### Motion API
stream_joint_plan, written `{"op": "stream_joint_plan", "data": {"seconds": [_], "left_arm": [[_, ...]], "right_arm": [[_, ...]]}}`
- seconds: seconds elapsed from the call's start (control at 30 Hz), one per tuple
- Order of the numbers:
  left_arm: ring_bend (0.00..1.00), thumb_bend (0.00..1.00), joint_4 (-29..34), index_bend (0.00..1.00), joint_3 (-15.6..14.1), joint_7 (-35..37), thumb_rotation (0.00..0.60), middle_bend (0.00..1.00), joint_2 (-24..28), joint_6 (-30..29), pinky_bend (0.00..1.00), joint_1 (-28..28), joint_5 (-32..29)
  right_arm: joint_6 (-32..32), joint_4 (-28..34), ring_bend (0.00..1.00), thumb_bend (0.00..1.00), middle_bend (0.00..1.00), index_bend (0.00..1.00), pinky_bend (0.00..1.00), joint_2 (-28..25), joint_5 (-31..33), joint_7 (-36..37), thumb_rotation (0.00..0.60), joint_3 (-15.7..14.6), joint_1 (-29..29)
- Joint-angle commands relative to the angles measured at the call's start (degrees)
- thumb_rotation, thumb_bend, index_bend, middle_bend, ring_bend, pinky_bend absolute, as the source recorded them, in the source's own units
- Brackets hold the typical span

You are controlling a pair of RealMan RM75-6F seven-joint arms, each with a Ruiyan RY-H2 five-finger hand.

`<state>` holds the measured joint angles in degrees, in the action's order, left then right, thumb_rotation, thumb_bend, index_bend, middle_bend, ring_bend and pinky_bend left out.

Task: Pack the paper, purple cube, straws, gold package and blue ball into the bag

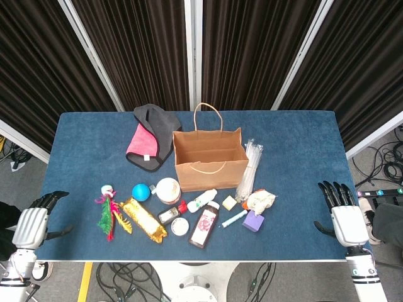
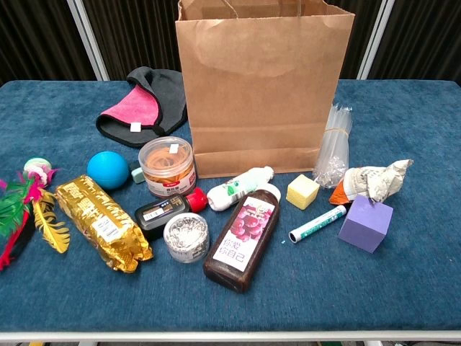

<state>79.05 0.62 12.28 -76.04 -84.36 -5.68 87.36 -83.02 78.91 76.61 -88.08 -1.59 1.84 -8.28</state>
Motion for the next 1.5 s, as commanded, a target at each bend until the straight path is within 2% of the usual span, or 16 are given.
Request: {"op": "stream_joint_plan", "data": {"seconds": [0.03, 0.37, 0.67, 0.83, 1.0, 1.23, 1.5], "left_arm": [[0.25, 0.06, 0.08, 0.29, 0.08, -0.04, 0.600, 0.35, -0.03, -0.05, 0.29, -0.02, 0.00], [0.25, 0.06, 0.73, 0.29, 0.69, -0.78, 0.600, 0.35, 0.21, 0.36, 0.29, -0.79, 0.09], [0.25, 0.06, -0.57, 0.29, 0.56, 0.48, 0.600, 0.35, -0.69, -0.19, 0.29, -0.30, -0.06], [0.25, 0.06, -1.41, 0.29, 0.59, 1.24, 0.600, 0.35, -1.11, -0.19, 0.29, -0.28, -0.09], [0.25, 0.06, -2.47, 0.29, 0.76, 1.69, 0.600, 0.35, -1.46, -1.07, 0.29, -0.27, 0.51], [0.25, 0.06, -5.21, 0.29, 0.43, 2.29, 0.600, 0.35, -2.25, -3.48, 0.29, 0.30, 2.12], [0.25, 0.06, -8.28, 0.29, 1.17, 3.88, 0.600, 0.35, -2.75, -5.37, 0.29, -0.17, 3.31]], "right_arm": [[0.04, -0.10, 0.00, 0.05, 0.07, 0.00, 0.00, -0.06, -0.03, 0.13, 0.600, -0.04, 0.04], [0.45, 0.60, 0.00, 0.05, 0.07, 0.00, 0.00, -0.81, 0.02, -0.02, 0.600, 0.49, -0.37], [4.12, 2.62, 0.00, 0.05, 0.08, 0.00, 0.00, -3.48, -0.05, -3.55, 0.600, 0.31, -2.33], [5.45, 3.03, 0.00, 0.05, 0.11, 0.02, 0.00, -2.72, -0.57, -4.84, 0.600, -0.25, -3.06], [6.01, -0.03, 0.02, 0.06, 0.18, 0.11, 0.00, 1.51, -1.28, -5.79, 0.600, -0.16, -4.12], [7.65, -9.31, 0.08, 0.08, 0.25, 0.23, 0.03, 10.36, -0.44, -4.06, 0.600, 0.99, -6.17], [6.58, -16.92, 0.08, 0.09, 0.26, 0.26, 0.04, 17.29, -1.58, -0.35, 0.600, 1.47, -7.86]]}}
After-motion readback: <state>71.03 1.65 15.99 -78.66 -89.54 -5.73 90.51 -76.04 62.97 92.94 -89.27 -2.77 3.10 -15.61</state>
